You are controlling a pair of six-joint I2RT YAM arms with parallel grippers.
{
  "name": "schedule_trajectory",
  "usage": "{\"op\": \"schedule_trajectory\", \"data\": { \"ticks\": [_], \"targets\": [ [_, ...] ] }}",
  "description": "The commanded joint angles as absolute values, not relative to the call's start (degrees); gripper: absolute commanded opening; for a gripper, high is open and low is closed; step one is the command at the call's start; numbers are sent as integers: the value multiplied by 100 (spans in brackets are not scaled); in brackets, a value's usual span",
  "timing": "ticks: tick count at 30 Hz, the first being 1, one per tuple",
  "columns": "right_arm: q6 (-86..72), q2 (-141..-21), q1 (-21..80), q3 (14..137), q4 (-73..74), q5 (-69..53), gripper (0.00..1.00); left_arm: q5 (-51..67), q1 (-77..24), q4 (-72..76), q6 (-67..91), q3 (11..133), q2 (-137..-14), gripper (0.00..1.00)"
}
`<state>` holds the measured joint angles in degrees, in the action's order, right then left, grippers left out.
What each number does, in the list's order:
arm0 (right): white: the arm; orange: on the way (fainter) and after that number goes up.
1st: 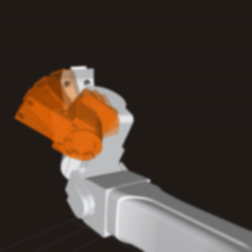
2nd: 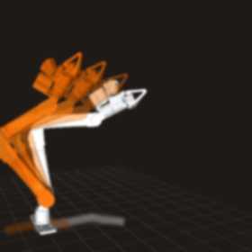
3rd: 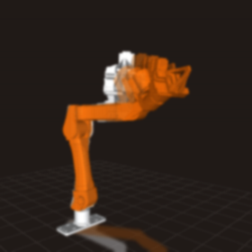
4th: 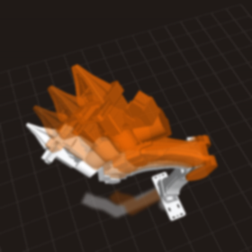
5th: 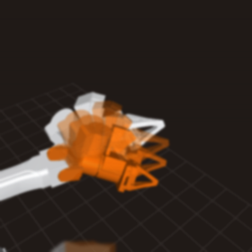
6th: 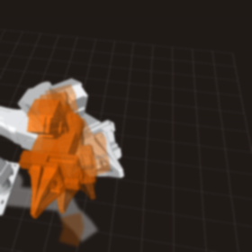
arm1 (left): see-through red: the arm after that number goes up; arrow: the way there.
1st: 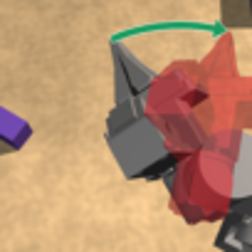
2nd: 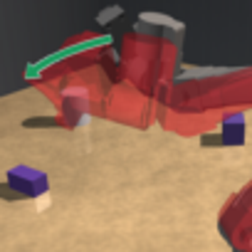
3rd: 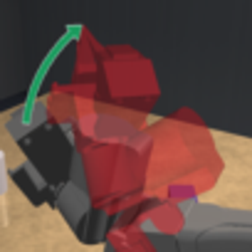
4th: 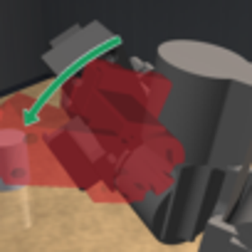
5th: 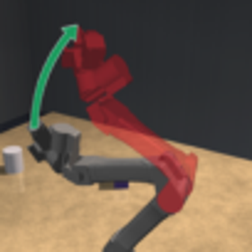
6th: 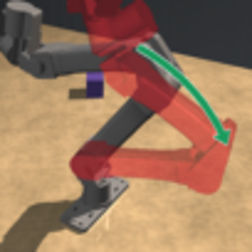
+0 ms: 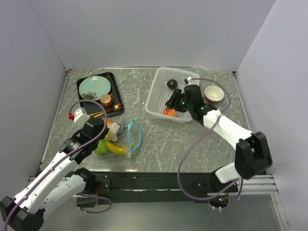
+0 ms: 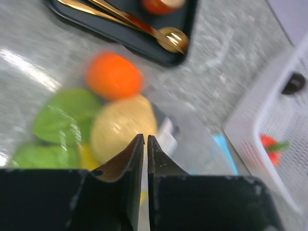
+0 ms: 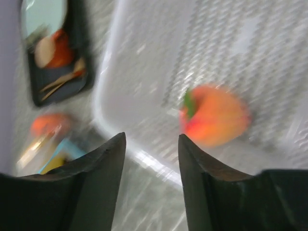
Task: Open the zip-top bag and remove the fake food
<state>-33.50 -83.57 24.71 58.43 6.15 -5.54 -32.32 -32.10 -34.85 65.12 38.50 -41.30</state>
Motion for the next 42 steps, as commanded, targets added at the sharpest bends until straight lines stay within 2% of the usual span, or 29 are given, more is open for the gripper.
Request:
{"op": "schedule_trajectory", "data": {
  "ticks": [1, 2, 6, 11, 22, 27, 31, 34, 38, 42],
  "targets": [
    [-3909, -7787, 3328, 5222, -156, -923, 47, -2772, -2254, -2999, 5775, 4026, -4498, 10],
    [-4007, -7778, 3496, 5151, -254, -923, 42, -2621, -2128, -2936, 5696, 4017, -4578, 9],
    [-4517, -8093, 4059, 4939, -1123, -1256, 39, -2277, -1899, -2655, 5686, 3885, -4877, 2],
    [-4983, -8893, 4552, 5203, -1607, -1607, 40, -1987, -1881, -2321, 5827, 3552, -5018, 1],
    [-5782, -10581, 4852, 5765, -2663, -2521, 43, -1784, -1881, -1917, 6047, 2805, -4992, 1],
    [-5994, -10933, 4913, 5854, -3005, -2628, 54, -1574, -1881, -1767, 6143, 2523, -4940, 1],
    [-6012, -11004, 4957, 5845, -3103, -2654, 71, -1459, -1881, -1661, 6187, 2365, -4861, 1],
    [-6012, -11021, 4983, 5810, -3234, -2689, 80, -1354, -1881, -1573, 6153, 2276, -4773, 1],
    [-6125, -11021, 5001, 5687, -3575, -2707, 86, -1204, -1890, -1415, 6117, 2189, -4737, 1],
    [-6276, -11065, 5036, 5686, -3754, -2733, 88, -1081, -1890, -1284, 6135, 2066, -4755, 1]
  ]
}}
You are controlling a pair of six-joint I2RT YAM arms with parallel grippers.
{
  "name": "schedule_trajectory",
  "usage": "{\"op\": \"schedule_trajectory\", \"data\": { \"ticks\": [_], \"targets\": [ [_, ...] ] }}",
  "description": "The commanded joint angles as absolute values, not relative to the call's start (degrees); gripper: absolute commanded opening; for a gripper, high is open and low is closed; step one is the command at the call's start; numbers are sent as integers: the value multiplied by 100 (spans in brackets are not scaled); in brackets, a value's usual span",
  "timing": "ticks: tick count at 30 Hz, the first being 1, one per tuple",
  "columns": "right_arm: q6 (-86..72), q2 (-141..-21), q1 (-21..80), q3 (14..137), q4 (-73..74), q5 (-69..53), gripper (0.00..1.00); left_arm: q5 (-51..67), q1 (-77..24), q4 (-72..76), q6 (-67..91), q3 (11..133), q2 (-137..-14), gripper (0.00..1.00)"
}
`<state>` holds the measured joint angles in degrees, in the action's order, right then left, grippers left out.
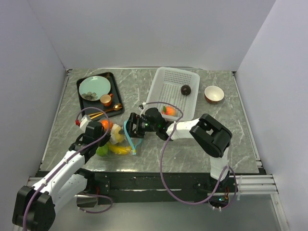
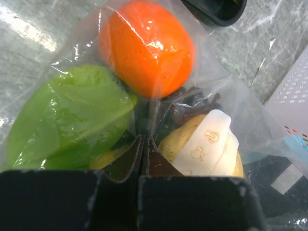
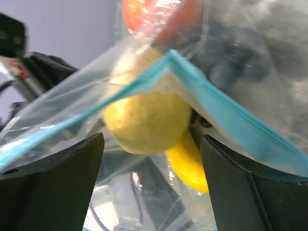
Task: Open the zip-top bag and remove the fake food
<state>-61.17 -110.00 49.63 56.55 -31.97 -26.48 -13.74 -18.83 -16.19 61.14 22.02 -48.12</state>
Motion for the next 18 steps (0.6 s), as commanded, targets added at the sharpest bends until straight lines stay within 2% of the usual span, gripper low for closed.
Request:
{"op": "schedule_trajectory", "data": {
  "ticks": [1, 12, 15, 16, 18],
  "targets": [
    [-6249, -11118, 5045, 5747, -3683, -2733, 89, -1046, -1890, -1248, 6135, 2048, -4755, 1],
    [-6073, -11426, 5221, 6187, -3182, -2575, 87, -800, -1898, -914, 5977, 1881, -4588, 1],
    [-5977, -11321, 5221, 6091, -3094, -2435, 81, -896, -1898, -984, 6012, 1881, -4623, 1],
    [-5950, -11207, 5221, 6056, -3050, -2391, 73, -992, -1898, -1037, 6081, 1881, -4640, 1],
    [-5802, -11057, 5203, 5924, -2901, -2198, 65, -1150, -1898, -1238, 6169, 1924, -4641, 1]
  ]
}}
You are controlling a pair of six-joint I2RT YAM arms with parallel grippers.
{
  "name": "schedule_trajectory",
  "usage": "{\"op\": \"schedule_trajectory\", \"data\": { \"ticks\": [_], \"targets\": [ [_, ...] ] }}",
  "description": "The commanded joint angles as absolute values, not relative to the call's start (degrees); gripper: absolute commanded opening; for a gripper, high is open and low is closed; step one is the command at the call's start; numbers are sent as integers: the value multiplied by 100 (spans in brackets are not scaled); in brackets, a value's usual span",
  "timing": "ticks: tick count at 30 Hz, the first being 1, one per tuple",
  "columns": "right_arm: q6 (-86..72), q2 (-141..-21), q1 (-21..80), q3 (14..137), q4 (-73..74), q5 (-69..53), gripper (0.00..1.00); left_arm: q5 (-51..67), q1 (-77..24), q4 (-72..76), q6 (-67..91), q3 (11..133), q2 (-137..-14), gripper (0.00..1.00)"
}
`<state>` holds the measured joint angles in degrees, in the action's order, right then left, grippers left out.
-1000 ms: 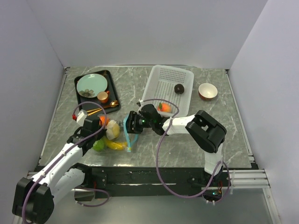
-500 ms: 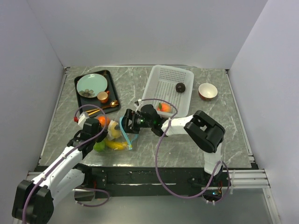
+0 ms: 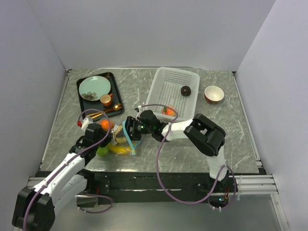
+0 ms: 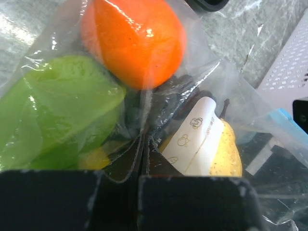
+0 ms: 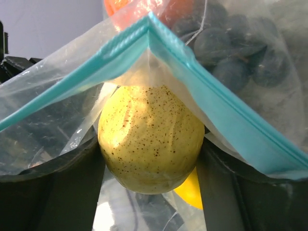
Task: Open the zip-top bag and remove the fake food
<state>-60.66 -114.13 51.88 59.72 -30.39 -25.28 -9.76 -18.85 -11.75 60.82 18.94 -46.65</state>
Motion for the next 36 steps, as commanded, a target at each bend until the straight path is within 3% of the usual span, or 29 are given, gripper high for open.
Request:
{"op": "schedule_trajectory", "data": {
  "ticks": [1, 7, 16, 24, 29, 36],
  "targets": [
    [-5749, -10900, 5212, 5872, -2848, -2145, 59, -1238, -1898, -1326, 6283, 1951, -4641, 1],
    [-5362, -10241, 5203, 5406, -2470, -1689, 48, -1740, -1898, -1687, 6600, 2057, -4614, 1],
    [-5054, -9327, 4922, 4659, -2242, -1389, 45, -1723, -1898, -1626, 6522, 2118, -4658, 1],
    [-4413, -8185, 4553, 4579, -1197, -933, 44, -1600, -1898, -1538, 6302, 2171, -4518, 1],
    [-3860, -7770, 3379, 5009, -240, -782, 46, -1293, -1898, -1582, 5951, 2434, -4360, 3],
    [-3375, -8444, 2102, 6090, 571, -616, 61, -1029, -1907, -1986, 5687, 2795, -4105, 13]
  ]
}}
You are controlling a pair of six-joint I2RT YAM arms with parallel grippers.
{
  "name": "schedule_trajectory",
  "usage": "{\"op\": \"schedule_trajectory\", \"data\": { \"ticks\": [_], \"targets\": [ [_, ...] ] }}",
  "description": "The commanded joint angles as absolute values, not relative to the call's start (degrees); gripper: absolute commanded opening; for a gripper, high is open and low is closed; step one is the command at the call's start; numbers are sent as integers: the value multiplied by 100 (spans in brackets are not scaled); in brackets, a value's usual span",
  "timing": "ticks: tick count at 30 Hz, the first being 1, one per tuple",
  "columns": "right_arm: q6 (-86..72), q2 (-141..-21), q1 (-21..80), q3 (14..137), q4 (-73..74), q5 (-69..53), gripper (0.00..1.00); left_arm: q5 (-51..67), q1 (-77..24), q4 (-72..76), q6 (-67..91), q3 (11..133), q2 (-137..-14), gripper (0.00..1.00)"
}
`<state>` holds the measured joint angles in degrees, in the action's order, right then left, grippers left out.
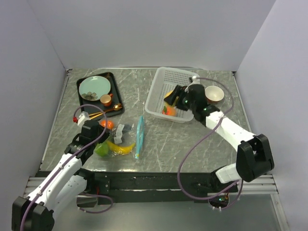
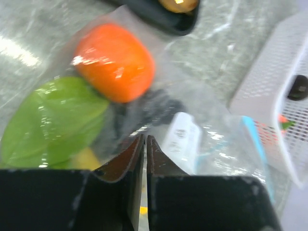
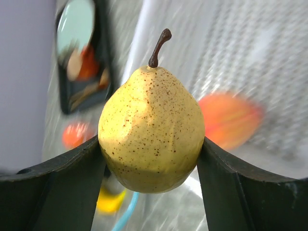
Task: Open the zip-top bag and remove the fake food
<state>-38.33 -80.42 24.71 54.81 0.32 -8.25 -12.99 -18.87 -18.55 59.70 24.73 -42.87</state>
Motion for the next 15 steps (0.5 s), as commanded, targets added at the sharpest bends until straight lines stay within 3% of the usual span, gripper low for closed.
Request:
{"op": "schedule_trajectory", "data": {
  "ticks": [1, 4, 11, 15],
  "targets": [
    [-3349, -8585, 2014, 6300, 606, -641, 62, -976, -1907, -2004, 5687, 2786, -4044, 15],
    [-3305, -9122, 1750, 6599, 615, -712, 70, -853, -1934, -2126, 5704, 2786, -3964, 19],
    [-3155, -9765, 1389, 7058, 808, -1108, 94, -747, -2223, -2144, 5932, 2593, -3551, 42],
    [-3103, -9301, 1406, 6857, 958, -1020, 96, -1045, -2338, -2215, 6029, 2610, -3568, 50]
  ]
}}
